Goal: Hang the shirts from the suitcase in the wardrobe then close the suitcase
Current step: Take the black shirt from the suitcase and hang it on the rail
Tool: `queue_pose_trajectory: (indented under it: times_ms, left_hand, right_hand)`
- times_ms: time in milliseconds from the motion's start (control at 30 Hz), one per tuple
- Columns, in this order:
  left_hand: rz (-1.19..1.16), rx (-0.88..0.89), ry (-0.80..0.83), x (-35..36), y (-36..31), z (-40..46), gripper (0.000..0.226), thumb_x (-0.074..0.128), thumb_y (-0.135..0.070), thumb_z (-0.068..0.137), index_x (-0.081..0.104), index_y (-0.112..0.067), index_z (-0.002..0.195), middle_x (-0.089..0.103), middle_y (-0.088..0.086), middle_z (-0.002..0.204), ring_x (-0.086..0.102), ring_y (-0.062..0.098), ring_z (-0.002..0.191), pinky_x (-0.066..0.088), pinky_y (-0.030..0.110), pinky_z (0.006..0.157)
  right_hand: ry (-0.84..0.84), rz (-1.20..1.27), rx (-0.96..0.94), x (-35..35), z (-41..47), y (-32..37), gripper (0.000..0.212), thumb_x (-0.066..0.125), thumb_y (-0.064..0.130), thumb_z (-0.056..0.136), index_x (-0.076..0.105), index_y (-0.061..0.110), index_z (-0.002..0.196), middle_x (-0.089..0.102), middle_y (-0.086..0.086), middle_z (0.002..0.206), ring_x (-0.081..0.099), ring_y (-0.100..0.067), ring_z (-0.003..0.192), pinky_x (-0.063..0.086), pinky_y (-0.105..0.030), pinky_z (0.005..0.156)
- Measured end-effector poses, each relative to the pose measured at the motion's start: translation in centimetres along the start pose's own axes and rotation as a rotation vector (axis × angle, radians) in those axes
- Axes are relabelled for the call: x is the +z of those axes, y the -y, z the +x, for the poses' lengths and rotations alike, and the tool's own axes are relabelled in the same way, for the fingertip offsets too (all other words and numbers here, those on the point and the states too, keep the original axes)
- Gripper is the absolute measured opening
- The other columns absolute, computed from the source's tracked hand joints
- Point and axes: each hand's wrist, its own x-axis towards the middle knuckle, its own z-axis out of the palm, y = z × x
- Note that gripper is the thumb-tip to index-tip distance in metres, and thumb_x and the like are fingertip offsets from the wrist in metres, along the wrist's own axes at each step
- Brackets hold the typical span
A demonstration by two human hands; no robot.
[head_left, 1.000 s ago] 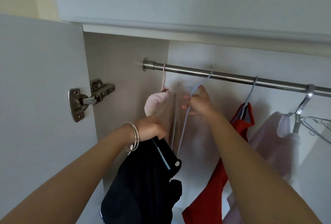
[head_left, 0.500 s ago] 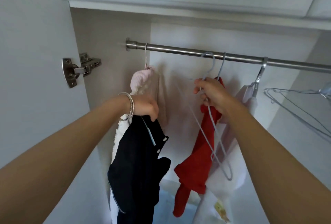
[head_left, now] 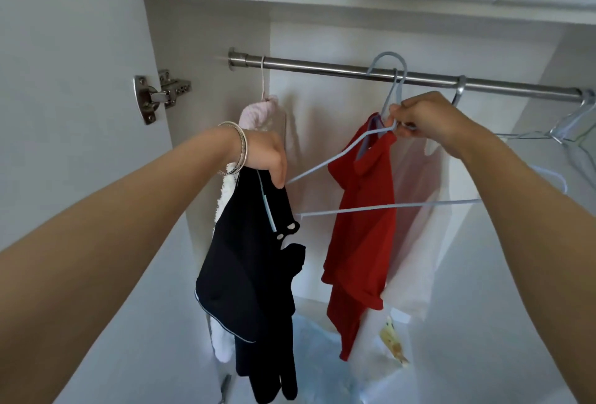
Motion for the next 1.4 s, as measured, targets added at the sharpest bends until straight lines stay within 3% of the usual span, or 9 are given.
queue_pose_trajectory:
  times_ms: [333,467,533,733,867,1000,1100,1233,1400]
  left_hand:
    - [-0.176,0.158,0.019,-0.3,-3.2,-0.1,0.001,0.069,-0.033,0.048,0.07,-0.034,0.049,0.061,-0.021,0.048,0.055,-0.004,0.061,0.033,0.017,0.083]
    - [-0.262,0.226,-0.038,-0.2,-3.4,0.5,0.012,0.07,-0.024,0.064,0.069,-0.031,0.055,0.063,-0.02,0.056,0.055,-0.011,0.061,0.035,0.013,0.079]
    - [-0.199,0.222,-0.086,-0.3,-2.7,0.7,0.002,0.069,-0.039,0.061,0.069,-0.037,0.062,0.064,-0.024,0.07,0.054,-0.014,0.076,0.029,0.024,0.097]
    - [-0.048,0.245,-0.192,0.1,-1.7,0.8,0.009,0.053,-0.024,0.091,0.058,-0.027,0.084,0.048,-0.002,0.075,0.043,0.009,0.076,0.031,0.025,0.087]
    - [-0.075,0.301,-0.438,0.6,-1.9,1.6,0.014,0.059,-0.047,0.074,0.054,-0.039,0.084,0.048,-0.023,0.077,0.046,0.006,0.09,0.032,0.036,0.107]
    - [-0.188,0.272,-0.535,0.4,-2.7,2.2,0.039,0.052,-0.068,0.059,0.04,-0.04,0.082,0.058,0.001,0.08,0.054,0.017,0.075,0.045,0.037,0.088]
    - [-0.184,0.329,-0.557,0.1,-3.5,2.4,0.023,0.058,-0.043,0.084,0.052,-0.022,0.089,0.053,0.006,0.062,0.046,-0.001,0.045,0.039,0.027,0.053]
    - [-0.16,0.308,-0.605,-0.7,-3.1,2.3,0.04,0.055,-0.041,0.088,0.05,-0.02,0.054,0.037,-0.008,0.045,0.036,0.005,0.04,0.029,0.021,0.051]
    - [-0.264,0.226,-0.664,-1.3,-2.2,1.8,0.062,0.058,-0.047,0.083,0.021,-0.017,0.043,0.018,-0.005,0.028,0.02,0.011,0.032,0.017,0.015,0.037]
  right_hand:
    - [0.182,0.035,-0.15,3.1,-1.6,0.2,0.032,0.051,0.011,0.094,0.065,0.012,0.065,0.048,0.003,0.042,0.042,-0.001,0.04,0.034,-0.011,0.046]
    - [0.248,0.065,-0.17,5.9,-2.2,-0.4,0.032,0.051,0.017,0.095,0.064,0.016,0.066,0.051,0.003,0.051,0.04,-0.001,0.046,0.032,-0.015,0.053]
    - [0.228,0.109,-0.173,6.3,-2.3,-0.6,0.032,0.05,0.018,0.096,0.064,0.017,0.068,0.051,0.0,0.056,0.04,0.001,0.044,0.033,-0.014,0.053]
    - [0.112,0.184,-0.147,6.0,-1.3,-0.3,0.03,0.047,0.019,0.098,0.068,0.015,0.078,0.052,0.004,0.056,0.041,0.001,0.046,0.035,-0.016,0.053]
    - [0.03,0.194,-0.164,5.9,-0.7,0.1,0.028,0.048,0.02,0.097,0.068,0.011,0.079,0.052,0.001,0.057,0.042,0.003,0.043,0.034,-0.017,0.056]
    - [0.025,0.188,-0.197,5.5,-0.4,0.9,0.024,0.053,0.021,0.095,0.069,0.015,0.078,0.055,0.007,0.053,0.044,0.003,0.044,0.036,-0.011,0.051]
    - [0.069,0.181,-0.2,5.5,-0.5,1.4,0.025,0.057,0.026,0.093,0.07,0.01,0.08,0.057,0.009,0.057,0.051,0.001,0.05,0.042,-0.014,0.056]
    - [0.038,0.297,-0.074,4.0,-0.5,0.6,0.031,0.048,0.038,0.096,0.068,0.014,0.094,0.069,0.002,0.085,0.067,-0.006,0.077,0.052,-0.019,0.068]
    - [0.147,0.321,0.28,0.5,-1.0,-5.0,0.037,0.035,0.037,0.1,0.065,0.017,0.093,0.073,0.006,0.076,0.065,-0.012,0.08,0.046,-0.031,0.077]
